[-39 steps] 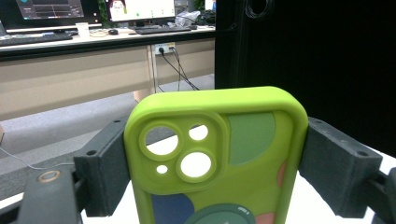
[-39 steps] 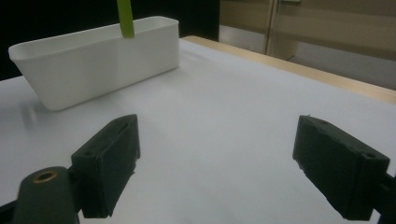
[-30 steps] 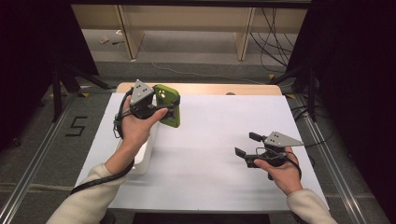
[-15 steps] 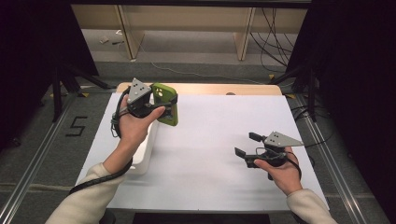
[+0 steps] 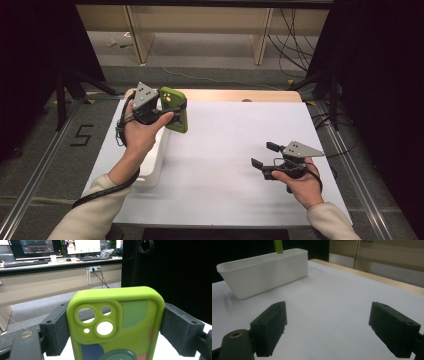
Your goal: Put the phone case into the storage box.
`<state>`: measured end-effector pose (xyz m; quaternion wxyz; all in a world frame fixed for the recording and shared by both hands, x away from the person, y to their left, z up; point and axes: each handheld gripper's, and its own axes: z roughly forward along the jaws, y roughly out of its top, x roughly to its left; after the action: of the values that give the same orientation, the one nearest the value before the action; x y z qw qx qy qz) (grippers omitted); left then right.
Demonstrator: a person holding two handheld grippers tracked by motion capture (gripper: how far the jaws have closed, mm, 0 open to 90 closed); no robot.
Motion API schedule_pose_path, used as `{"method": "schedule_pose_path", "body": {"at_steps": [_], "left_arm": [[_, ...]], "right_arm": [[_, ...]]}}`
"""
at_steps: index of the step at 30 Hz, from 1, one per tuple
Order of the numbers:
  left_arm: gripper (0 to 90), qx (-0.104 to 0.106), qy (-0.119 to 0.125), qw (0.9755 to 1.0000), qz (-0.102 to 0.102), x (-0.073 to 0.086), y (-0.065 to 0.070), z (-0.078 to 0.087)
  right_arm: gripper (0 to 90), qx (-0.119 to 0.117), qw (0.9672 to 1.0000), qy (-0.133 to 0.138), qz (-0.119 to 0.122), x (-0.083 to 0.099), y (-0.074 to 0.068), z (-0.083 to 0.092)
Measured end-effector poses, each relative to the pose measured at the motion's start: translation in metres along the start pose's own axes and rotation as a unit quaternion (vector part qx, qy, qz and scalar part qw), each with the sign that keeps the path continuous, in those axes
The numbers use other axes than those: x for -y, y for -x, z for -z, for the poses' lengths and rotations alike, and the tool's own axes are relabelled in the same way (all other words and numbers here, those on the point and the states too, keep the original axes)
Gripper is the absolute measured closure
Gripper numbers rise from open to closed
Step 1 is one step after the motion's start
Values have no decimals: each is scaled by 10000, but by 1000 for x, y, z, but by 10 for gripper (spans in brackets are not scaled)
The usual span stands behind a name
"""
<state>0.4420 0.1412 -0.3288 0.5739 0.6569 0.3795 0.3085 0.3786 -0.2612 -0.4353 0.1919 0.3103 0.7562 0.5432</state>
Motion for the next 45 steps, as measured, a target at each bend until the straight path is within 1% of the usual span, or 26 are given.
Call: {"method": "schedule_pose_path", "body": {"at_steps": [24,32,45], "left_arm": [[167,-118,37,9999,21,-3,-8,3],[167,-155,66,9998,57,-5,-11,5],[167,-209,42,9997,74,-5,-16,6]], "right_arm": [[160,1,10000,-23,11,0,0,0],[159,-4,10000,-6,3,0,0,0],[159,-10,10000,4,-1,0,0,0]]}}
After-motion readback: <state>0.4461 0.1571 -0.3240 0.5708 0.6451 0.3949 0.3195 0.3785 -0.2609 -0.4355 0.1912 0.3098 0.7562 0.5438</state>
